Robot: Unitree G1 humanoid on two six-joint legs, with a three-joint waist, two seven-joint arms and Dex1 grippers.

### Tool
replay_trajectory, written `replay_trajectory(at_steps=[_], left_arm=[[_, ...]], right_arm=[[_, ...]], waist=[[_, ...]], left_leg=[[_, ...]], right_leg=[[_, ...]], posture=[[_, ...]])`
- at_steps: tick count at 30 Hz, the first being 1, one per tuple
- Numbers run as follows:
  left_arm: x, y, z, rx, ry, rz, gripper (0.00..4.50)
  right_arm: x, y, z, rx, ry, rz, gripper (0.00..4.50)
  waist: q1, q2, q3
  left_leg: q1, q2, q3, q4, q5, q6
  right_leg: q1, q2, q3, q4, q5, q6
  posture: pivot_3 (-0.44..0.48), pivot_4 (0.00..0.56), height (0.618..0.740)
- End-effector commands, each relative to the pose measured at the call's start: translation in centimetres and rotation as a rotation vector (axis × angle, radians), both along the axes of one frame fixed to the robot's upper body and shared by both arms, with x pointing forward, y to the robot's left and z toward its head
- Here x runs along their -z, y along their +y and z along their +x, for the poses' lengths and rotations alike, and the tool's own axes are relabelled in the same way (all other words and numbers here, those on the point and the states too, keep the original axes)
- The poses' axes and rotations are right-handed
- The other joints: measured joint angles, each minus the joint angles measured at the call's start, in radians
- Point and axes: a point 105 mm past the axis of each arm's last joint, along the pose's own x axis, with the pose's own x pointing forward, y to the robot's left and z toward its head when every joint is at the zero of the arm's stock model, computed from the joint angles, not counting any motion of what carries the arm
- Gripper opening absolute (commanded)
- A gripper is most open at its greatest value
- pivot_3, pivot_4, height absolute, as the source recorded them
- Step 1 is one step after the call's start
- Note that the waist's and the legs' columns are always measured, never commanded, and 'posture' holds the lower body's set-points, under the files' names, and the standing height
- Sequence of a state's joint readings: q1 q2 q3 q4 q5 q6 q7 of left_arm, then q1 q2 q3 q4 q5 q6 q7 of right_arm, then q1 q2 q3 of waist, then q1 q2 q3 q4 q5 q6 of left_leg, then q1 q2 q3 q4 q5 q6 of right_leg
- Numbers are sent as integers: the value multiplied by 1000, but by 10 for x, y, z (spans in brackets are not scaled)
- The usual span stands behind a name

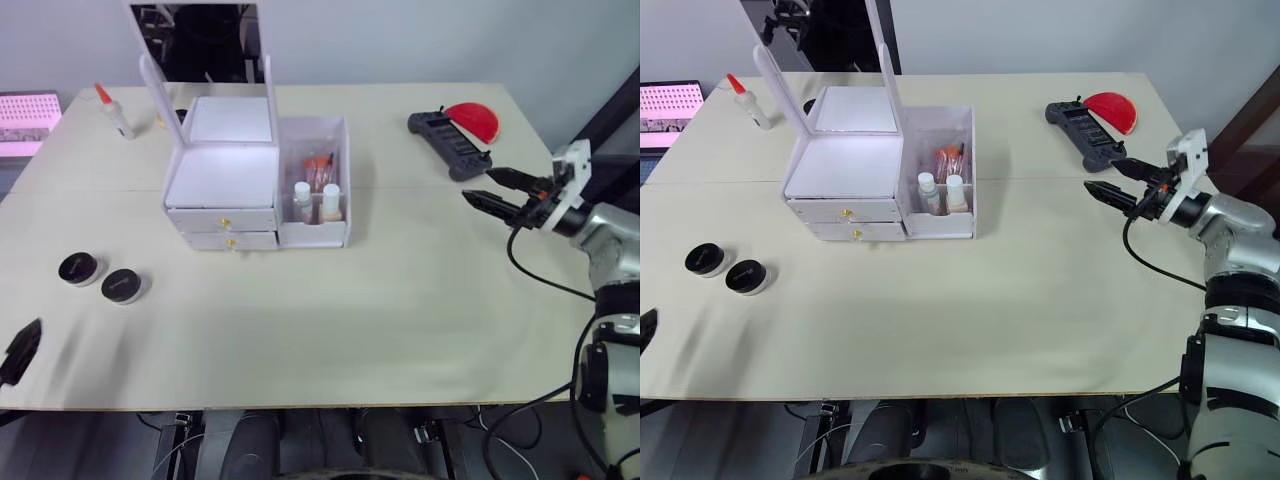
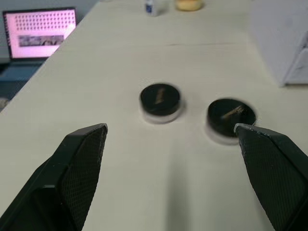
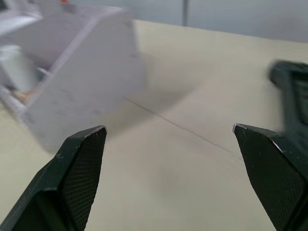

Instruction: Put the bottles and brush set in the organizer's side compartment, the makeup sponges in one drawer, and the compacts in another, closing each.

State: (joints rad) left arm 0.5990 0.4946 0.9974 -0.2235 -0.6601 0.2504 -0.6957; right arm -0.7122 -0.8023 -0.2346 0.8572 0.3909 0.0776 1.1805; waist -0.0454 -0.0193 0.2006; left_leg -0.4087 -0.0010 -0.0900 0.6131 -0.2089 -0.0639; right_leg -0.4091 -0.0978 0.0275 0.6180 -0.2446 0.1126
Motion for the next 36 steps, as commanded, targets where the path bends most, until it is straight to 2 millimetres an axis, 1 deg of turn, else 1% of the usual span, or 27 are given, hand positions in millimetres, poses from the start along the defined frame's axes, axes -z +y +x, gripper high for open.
replay_trajectory(at_steps=[1, 3, 7, 8, 10, 13, 16, 17, 19, 21, 23, 25, 26, 28, 33, 36], left_arm=[[-1, 13, -20, -50, 4, 43, 4456], [-1, 14, -21, -49, -4, 43, 4456], [-3, 12, -18, -34, -14, 44, 4456], [-3, 9, -15, -20, -15, 42, 4456], [-7, -3, -3, 31, -29, 42, 4456], [-11, -19, 11, 97, -32, 37, 4456], [-12, -49, 30, 195, -32, 9, 4456], [-12, -61, 39, 225, -32, 1, 4456], [-12, -87, 57, 275, -43, -17, 4456], [-11, -110, 75, 283, -68, -32, 4456], [-9, -125, 87, 261, -97, -60, 4456], [2, -154, 102, 269, -113, -99, 4456], [7, -165, 109, 269, -119, -115, 4456], [14, -181, 121, 252, -134, -143, 4456], [25, -206, 152, 195, -178, -201, 4456], [31, -217, 160, 184, -178, -199, 4456]], right_arm=[[-1, -23, -7, 85, -46, -33, 4500], [1, -27, -9, 100, -44, -28, 4500], [0, -23, -8, 84, -49, -23, 4500], [-2, -19, -6, 67, -52, -16, 4500], [-7, -2, -3, 5, -60, -6, 4500], [-17, 24, -4, -98, -47, 28, 4500], [-21, 56, -14, -238, -23, -21, 4500], [-24, 70, -18, -295, -20, -38, 4500], [-34, 97, -26, -394, -32, -63, 4500], [-44, 121, -34, -482, -41, -101, 4500], [-47, 138, -41, -543, -49, -157, 4500], [-56, 153, -44, -586, -79, -206, 4500], [-61, 158, -45, -596, -90, -214, 4500], [-69, 165, -45, -608, -118, -228, 4500], [-76, 175, -48, -619, -148, -267, 4500], [-78, 175, -49, -606, -158, -279, 4500]], waist=[[0, 0, 0], [0, 0, 0], [-2, 0, 0], [-3, 0, 0], [-3, 0, 0], [-1, 0, 0], [4, 1, 0], [5, 1, 0], [7, 1, 0], [8, 1, 0], [8, 1, 0], [4, 0, -1], [4, 1, -1], [8, 0, -1], [28, 0, -2], [33, 0, -2]], left_leg=[[0, 0, 1, 0, 0, 0], [0, 0, 1, 0, -1, 1], [1, 1, 2, 1, -1, 1], [1, 1, 2, 1, -1, 0], [1, 1, 2, 1, -1, 0], [1, 1, 2, 1, -1, 1], [1, 2, 2, 0, 0, 1], [1, 2, 2, 0, 0, 1], [0, 2, 2, 0, 0, 1], [1, 2, 2, 0, 0, 1], [1, 1, 2, 2, 0, 1], [1, 1, 2, 3, 0, 1], [1, 1, 2, 3, 0, 1], [1, 1, 2, 3, 0, 1], [1, 1, 1, 4, 0, 1], [0, 1, 1, 4, 0, 1]], right_leg=[[0, 0, 0, -1, 0, 0], [0, -1, 1, -1, 0, 0], [0, -1, 1, -1, 1, -1], [0, -1, 1, -1, 1, -1], [0, -1, 1, -1, 1, -1], [0, 0, 1, 0, 1, -1], [-1, 0, 1, 2, 1, -1], [-1, 0, 1, 2, 1, -1], [-1, 0, 1, 2, 0, 0], [0, 0, 1, 3, 1, 0], [0, 0, 1, 3, 3, 2], [1, 0, 1, 2, 4, 4], [1, 0, 1, 2, 4, 4], [2, 0, 1, 2, 5, 5], [1, 1, 1, 3, 5, 5], [1, 1, 1, 1, 5, 5]], posture=[[0, 150, 740], [0, 150, 740], [0, 150, 740], [0, 150, 740], [0, 150, 740], [0, 150, 740], [0, 150, 740], [0, 150, 740], [0, 150, 740], [0, 150, 740], [0, 150, 740], [0, 150, 740], [0, 150, 740], [0, 150, 740], [0, 150, 740], [0, 150, 740]])
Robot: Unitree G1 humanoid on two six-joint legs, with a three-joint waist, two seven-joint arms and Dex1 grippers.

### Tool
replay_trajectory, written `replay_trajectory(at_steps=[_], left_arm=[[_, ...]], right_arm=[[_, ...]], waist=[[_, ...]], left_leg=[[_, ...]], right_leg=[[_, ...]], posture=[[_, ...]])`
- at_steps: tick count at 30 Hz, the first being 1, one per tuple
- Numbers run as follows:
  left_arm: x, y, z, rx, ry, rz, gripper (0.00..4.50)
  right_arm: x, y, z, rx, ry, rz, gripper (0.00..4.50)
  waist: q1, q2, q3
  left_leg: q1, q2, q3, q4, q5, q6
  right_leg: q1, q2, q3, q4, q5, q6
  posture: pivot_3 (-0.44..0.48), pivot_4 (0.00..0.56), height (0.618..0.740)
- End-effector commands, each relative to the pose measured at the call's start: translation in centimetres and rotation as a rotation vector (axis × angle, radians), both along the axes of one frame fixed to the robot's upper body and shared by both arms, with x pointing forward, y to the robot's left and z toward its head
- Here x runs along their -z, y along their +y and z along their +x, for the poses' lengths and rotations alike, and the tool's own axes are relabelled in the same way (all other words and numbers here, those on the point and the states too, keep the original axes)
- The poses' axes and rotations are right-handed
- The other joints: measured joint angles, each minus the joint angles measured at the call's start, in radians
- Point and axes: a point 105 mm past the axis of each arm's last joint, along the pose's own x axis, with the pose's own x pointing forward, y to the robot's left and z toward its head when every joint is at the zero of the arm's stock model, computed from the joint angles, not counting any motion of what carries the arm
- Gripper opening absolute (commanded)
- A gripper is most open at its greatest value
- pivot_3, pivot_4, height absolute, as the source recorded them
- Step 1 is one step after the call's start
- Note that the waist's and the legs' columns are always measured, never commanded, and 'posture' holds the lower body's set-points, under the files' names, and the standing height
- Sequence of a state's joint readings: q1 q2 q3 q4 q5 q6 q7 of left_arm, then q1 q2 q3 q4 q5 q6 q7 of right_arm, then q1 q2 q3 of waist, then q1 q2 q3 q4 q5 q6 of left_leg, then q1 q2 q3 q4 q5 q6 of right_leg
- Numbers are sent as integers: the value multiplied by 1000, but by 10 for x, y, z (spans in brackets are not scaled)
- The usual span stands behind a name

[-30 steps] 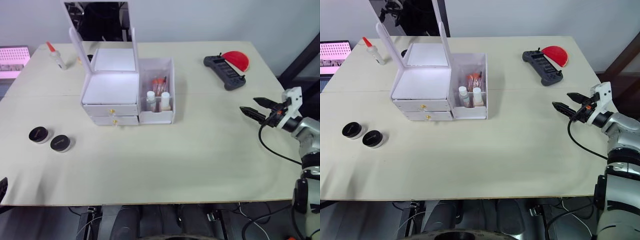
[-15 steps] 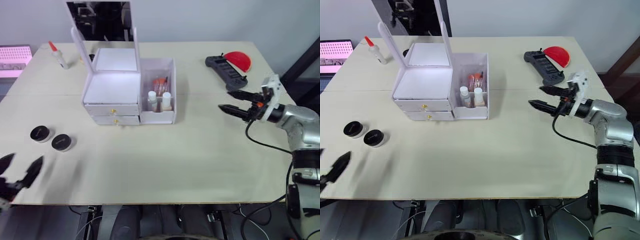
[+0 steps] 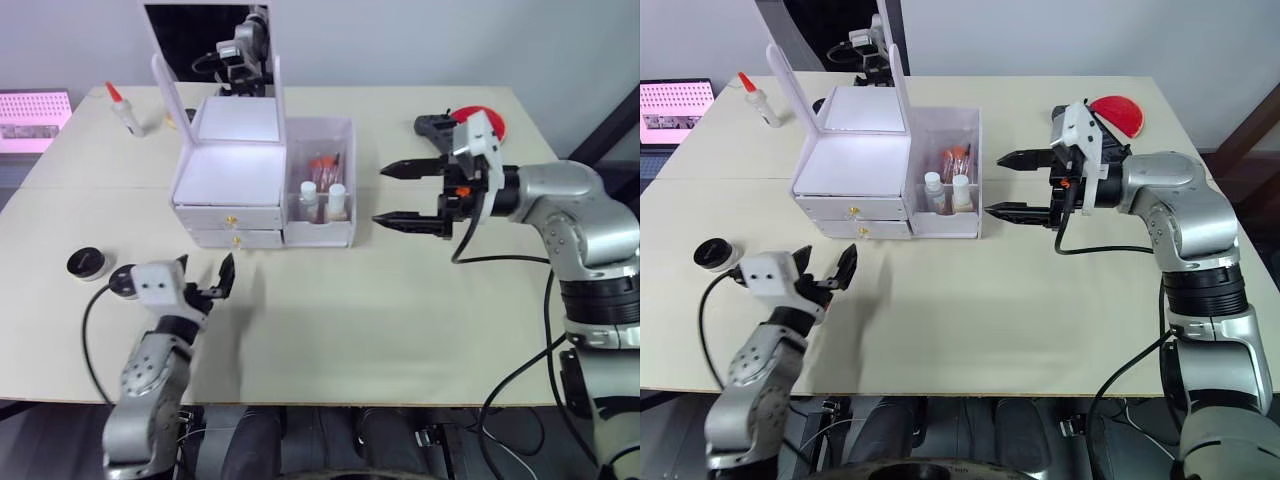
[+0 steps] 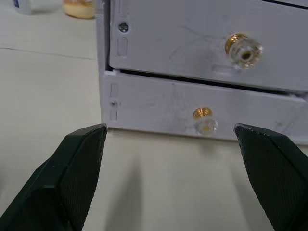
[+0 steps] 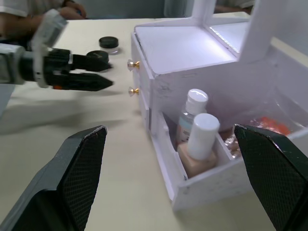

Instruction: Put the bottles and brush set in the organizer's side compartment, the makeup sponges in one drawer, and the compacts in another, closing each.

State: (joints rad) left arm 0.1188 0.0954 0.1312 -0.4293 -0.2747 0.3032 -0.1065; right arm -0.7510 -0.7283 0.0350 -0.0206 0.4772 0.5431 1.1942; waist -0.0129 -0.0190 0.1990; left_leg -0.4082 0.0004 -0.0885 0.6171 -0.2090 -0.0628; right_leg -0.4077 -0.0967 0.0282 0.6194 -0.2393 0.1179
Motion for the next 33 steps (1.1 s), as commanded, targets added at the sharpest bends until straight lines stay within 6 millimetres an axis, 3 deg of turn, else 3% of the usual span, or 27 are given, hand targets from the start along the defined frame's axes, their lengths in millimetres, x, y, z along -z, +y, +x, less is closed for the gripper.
replay_trajectory(at_steps=[1, 8, 11, 13, 26, 29, 32, 33], left_arm=[[-1, -8, 6, -27, -30, 27, 4456], [8, -21, 23, -12, -37, 131, 4456], [6, -26, 31, -11, -56, 114, 3608], [6, -29, 33, -5, -62, 119, 2652], [2, -32, 34, -7, -100, 122, 2652], [4, -34, 34, -1, -97, 116, 1778], [4, -35, 33, 4, -99, 121, 354], [4, -35, 33, 5, -99, 123, 318]], right_arm=[[-16, 0, -5, 9, -72, -10, 4500], [-15, -2, -4, 40, -104, -33, 4500], [-10, -3, -3, 44, -97, -43, 4500], [-10, -3, -3, 47, -97, -47, 4500], [-9, -1, 1, 73, -120, -23, 4500], [-9, -1, 3, 74, -132, -23, 4500], [-9, -1, 4, 74, -139, -28, 4500], [-9, 0, 5, 72, -140, -29, 4500]], waist=[[1, 0, 0], [1, 0, 0], [1, 0, 0], [2, 0, 0], [2, 0, 0], [2, 0, 0], [2, 0, 0], [2, 0, 0]], left_leg=[[0, 0, 0, 0, 0, 0], [0, 0, 0, 0, 0, 0], [0, 0, 0, 0, 0, 0], [0, 0, 0, 0, 0, 0], [0, 0, 0, 0, 0, 0], [0, 0, 0, 0, 0, 0], [0, 0, 0, 0, 0, 0], [0, 0, 0, 0, 0, 0]], right_leg=[[0, 0, 0, -1, 0, 0], [0, 0, 0, -1, 0, 0], [0, 0, 0, -1, 1, 0], [0, 0, 0, -1, 1, 1], [0, 0, 0, -1, 1, 1], [0, 0, 0, -1, 1, 1], [0, 0, 0, -1, 1, 1], [0, 0, 0, -1, 1, 1]], posture=[[0, 150, 740], [0, 150, 740], [0, 150, 740], [0, 150, 740], [0, 150, 740], [0, 150, 740], [0, 150, 740], [0, 150, 740]])
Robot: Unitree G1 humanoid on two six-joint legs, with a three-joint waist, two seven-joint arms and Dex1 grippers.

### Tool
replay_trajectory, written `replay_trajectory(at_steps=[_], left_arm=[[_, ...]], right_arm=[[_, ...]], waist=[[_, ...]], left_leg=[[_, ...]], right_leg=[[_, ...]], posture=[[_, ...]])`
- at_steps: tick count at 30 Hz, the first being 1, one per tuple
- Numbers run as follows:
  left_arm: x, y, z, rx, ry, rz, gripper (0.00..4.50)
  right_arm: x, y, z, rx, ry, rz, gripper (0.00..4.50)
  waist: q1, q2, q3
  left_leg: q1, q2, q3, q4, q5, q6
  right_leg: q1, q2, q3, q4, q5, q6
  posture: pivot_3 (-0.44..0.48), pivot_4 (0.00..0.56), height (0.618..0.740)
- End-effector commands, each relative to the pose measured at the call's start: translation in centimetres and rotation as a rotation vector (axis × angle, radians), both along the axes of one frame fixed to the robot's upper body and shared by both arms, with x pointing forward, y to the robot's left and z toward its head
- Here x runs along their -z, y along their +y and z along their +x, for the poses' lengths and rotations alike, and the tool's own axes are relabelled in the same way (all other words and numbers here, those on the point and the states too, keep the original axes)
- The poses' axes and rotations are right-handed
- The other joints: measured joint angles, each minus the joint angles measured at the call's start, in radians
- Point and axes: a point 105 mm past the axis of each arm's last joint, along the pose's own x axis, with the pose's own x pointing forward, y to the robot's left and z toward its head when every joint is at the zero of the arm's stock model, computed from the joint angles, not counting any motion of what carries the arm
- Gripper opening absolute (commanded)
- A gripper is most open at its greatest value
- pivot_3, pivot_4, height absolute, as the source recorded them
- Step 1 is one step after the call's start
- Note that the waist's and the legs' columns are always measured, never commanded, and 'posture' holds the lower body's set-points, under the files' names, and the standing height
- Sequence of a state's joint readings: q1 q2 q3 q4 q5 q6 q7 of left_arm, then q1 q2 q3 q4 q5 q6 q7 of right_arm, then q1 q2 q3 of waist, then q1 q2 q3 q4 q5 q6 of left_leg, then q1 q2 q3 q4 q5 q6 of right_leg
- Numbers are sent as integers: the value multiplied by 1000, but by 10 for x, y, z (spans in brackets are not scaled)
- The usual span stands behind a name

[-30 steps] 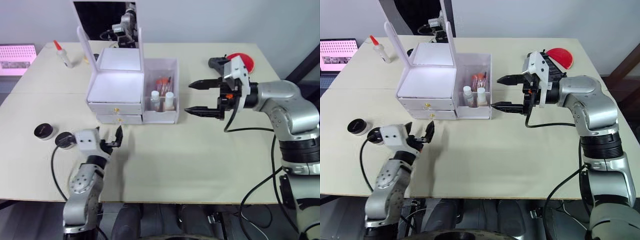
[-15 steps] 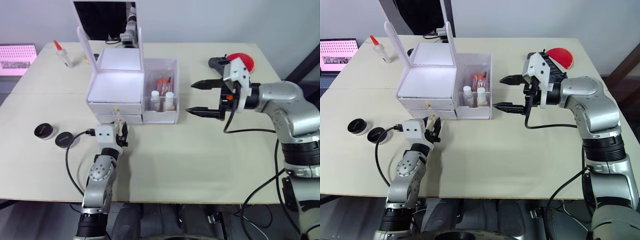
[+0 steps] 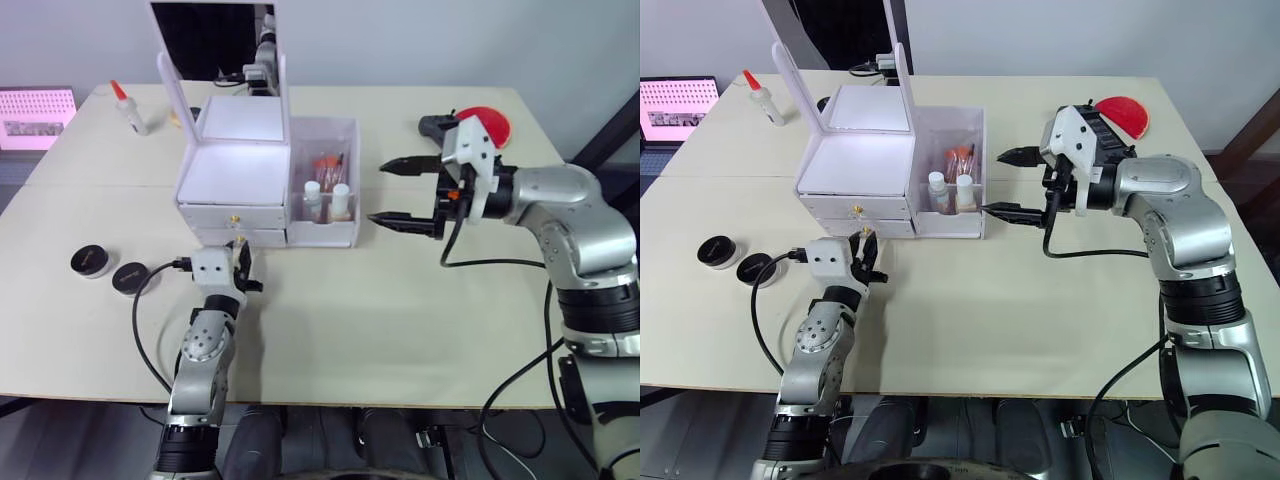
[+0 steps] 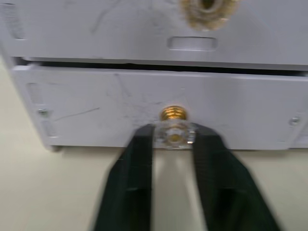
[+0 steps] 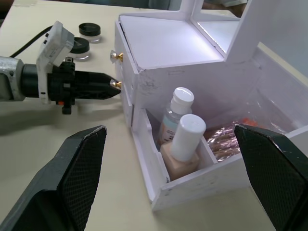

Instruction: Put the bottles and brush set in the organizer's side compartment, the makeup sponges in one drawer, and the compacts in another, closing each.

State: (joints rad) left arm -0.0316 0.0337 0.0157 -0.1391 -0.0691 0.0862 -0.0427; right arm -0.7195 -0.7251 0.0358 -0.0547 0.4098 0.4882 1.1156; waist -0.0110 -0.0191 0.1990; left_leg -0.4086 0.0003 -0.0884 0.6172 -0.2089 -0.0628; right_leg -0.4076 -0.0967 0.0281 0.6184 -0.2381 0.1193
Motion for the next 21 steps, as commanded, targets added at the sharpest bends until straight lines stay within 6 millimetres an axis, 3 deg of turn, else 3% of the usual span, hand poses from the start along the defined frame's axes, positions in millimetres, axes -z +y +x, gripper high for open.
replay_trajectory(at_steps=[1, 8, 21], left_arm=[[-11, -2, -2, 8, -52, 14, 318], [-8, -4, -24, 20, -31, 25, 318], [-4, 5, -94, -34, 79, -8, 318]], right_arm=[[-11, 2, 0, -16, -55, 4, 4500], [-4, 8, 1, -40, -42, 0, 4500], [6, 28, 4, -134, 9, 19, 4500]], waist=[[0, 0, 0], [-3, 0, 0], [-8, 0, 0]], left_leg=[[0, 0, 0, 0, 0, 0], [0, 0, 0, -1, 0, 0], [0, 0, 0, -1, 0, 0]], right_leg=[[0, 0, 0, 0, 0, 0], [0, 0, 0, 0, 0, 0], [-1, 0, 0, -1, -1, -1]], posture=[[0, 150, 740], [0, 150, 740], [0, 150, 740]])
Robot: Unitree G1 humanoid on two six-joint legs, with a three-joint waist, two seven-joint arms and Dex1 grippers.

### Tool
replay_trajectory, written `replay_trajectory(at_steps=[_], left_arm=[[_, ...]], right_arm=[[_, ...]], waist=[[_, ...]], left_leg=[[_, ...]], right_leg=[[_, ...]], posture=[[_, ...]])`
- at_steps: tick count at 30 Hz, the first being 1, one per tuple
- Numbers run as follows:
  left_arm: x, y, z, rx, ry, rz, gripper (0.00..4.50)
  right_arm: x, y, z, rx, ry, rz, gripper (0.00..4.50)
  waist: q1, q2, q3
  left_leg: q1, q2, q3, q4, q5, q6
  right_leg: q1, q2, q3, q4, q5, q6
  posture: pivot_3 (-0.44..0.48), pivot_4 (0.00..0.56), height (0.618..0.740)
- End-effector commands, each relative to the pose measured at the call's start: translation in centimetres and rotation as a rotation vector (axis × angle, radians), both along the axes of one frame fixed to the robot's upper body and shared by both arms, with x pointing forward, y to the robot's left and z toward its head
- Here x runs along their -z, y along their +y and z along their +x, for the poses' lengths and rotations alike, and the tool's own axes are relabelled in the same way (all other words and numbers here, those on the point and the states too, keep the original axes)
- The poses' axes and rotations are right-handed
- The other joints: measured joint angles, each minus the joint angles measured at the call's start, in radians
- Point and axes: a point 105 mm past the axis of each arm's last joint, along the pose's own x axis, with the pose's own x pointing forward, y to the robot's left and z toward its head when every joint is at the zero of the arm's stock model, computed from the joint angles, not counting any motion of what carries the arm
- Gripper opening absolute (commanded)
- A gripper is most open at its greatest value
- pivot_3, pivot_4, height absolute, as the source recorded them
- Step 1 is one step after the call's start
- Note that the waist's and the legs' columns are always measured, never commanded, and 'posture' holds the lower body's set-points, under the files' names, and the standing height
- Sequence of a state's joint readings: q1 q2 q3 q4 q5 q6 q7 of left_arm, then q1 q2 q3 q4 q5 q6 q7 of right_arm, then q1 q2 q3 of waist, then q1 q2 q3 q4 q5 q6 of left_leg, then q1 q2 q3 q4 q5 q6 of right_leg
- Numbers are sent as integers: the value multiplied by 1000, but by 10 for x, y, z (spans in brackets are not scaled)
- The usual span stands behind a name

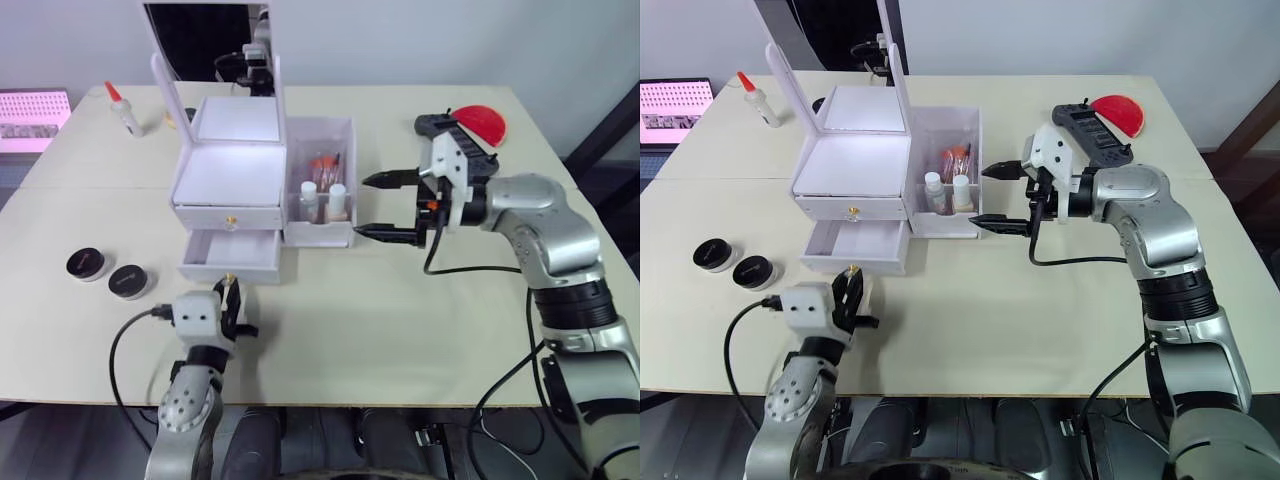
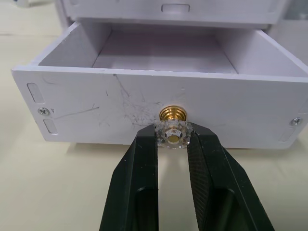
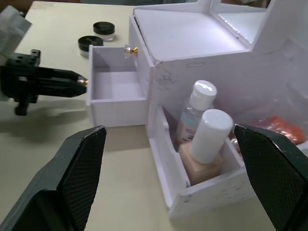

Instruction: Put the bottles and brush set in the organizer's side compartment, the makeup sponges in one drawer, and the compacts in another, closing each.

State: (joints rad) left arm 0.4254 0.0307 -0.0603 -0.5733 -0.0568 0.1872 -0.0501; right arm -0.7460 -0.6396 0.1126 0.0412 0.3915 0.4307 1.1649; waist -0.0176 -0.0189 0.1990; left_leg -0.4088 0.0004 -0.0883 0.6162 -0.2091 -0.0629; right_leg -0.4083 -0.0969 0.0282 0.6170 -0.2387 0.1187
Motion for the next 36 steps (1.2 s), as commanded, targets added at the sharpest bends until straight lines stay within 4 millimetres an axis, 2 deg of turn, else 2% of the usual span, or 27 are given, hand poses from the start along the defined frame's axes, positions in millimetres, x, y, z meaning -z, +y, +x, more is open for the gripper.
replay_trajectory(at_steps=[1, 9, 17, 20, 22, 24, 28, 31, 36], left_arm=[[-12, -2, -9, -7, -23, -19, 318], [-12, -6, -16, -19, -9, -48, 318], [-27, 12, -46, 9, -31, -32, 4457], [-34, 28, -65, 39, -40, 9, 4457], [-37, 56, -81, 18, -31, 49, 4457], [-36, 75, -89, 13, -5, 70, 4457], [-40, 121, -89, 37, 38, 167, 4457], [-57, 167, -88, 17, 37, 250, 4457], [-67, 205, -97, 0, 76, 296, 4457]], right_arm=[[-13, 7, 0, -39, -55, 10, 4500], [-13, 17, 3, -89, -46, 15, 4500], [-20, 16, 10, -94, -59, 35, 4500], [-22, 7, 12, -84, -53, 40, 4500], [-25, -8, 16, -48, -36, 61, 4500], [-25, -18, 19, -19, -19, 90, 4500], [-5, -49, 31, 98, 23, 134, 4500], [10, -89, 40, 242, 39, 138, 4500], [21, -135, 39, 367, 55, 124, 4500]], waist=[[-3, 0, 0], [-3, 0, 0], [-19, 0, 0], [-24, 0, 0], [-27, 0, 0], [-25, 0, 0], [-26, -1, 0], [-27, -1, 0], [-31, 0, 0]], left_leg=[[0, 0, 0, 0, 0, 0], [-1, 0, 1, -2, -2, 3], [-1, 0, 2, -3, -3, 5], [-1, 0, 2, -3, -3, 5], [-1, 0, 2, -2, -3, 4], [-1, 0, 2, -2, -4, 4], [-1, 1, 2, 0, -4, 4], [-2, 1, 4, 1, -4, 4], [-2, 1, 7, -1, -3, 4]], right_leg=[[0, 0, 0, 0, 0, 0], [-1, 0, 0, -4, -1, 2], [-1, 0, 1, -5, -2, 2], [-2, 0, 1, -4, -2, 1], [-1, -1, 1, -4, -2, 1], [-2, -1, 1, -4, -2, 1], [-3, -1, -1, -5, -2, 2], [0, -3, 0, -6, -1, -1], [-2, -3, 1, -5, -1, -1]], posture=[[0, 150, 740], [0, 150, 740], [0, 150, 740], [0, 150, 740], [0, 150, 740], [0, 150, 740], [0, 150, 740], [0, 150, 740], [0, 150, 740]])
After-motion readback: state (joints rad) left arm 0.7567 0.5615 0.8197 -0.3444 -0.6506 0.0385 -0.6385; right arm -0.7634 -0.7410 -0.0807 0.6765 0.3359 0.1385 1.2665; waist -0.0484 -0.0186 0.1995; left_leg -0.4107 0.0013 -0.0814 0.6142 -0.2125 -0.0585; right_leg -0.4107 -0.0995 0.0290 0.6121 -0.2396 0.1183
